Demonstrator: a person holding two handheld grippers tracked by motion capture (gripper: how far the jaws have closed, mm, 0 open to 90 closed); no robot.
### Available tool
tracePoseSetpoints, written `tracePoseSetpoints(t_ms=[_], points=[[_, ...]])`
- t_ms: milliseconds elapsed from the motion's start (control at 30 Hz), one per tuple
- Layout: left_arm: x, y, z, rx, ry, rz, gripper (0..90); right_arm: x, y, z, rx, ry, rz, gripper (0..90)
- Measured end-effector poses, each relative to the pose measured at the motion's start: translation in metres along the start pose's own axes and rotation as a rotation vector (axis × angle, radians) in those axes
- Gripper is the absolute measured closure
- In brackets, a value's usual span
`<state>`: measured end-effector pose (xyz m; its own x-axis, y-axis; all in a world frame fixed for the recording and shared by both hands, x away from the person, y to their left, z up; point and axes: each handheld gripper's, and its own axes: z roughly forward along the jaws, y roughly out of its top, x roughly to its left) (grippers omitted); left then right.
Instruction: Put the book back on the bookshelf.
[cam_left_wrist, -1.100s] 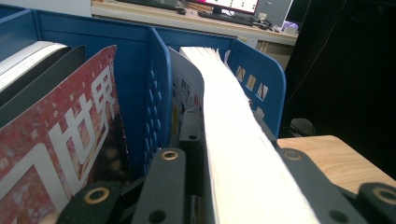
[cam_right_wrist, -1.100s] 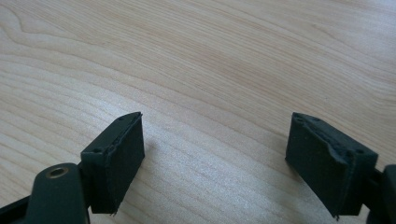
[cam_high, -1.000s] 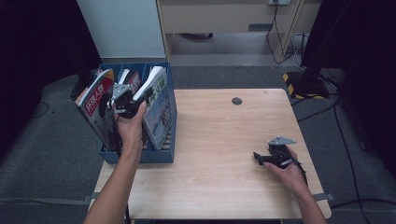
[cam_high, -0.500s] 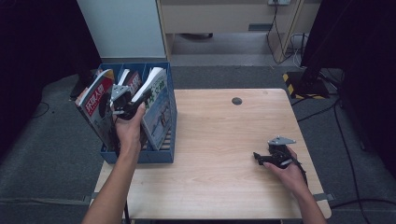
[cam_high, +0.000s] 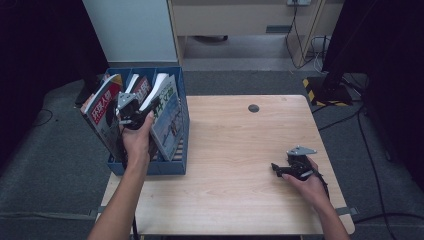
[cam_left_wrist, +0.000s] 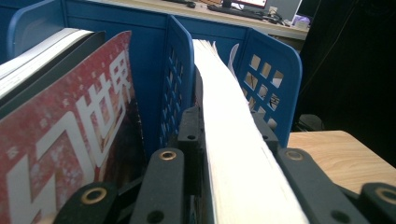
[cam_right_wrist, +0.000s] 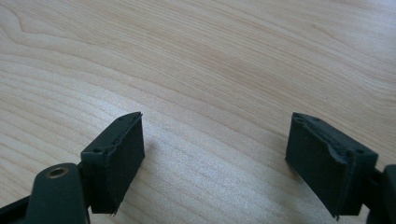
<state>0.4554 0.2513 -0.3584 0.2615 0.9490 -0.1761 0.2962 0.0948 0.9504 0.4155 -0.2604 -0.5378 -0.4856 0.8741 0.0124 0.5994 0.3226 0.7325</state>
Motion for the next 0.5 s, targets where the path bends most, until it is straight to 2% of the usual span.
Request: tracePoseSetpoints(t_ms=[500], points=[[-0.0057,0.0034,-0.0042,0.011,0.014,0.002,65.2,0.0,0.0,0.0,0.0,0.0,0.0,19.5]])
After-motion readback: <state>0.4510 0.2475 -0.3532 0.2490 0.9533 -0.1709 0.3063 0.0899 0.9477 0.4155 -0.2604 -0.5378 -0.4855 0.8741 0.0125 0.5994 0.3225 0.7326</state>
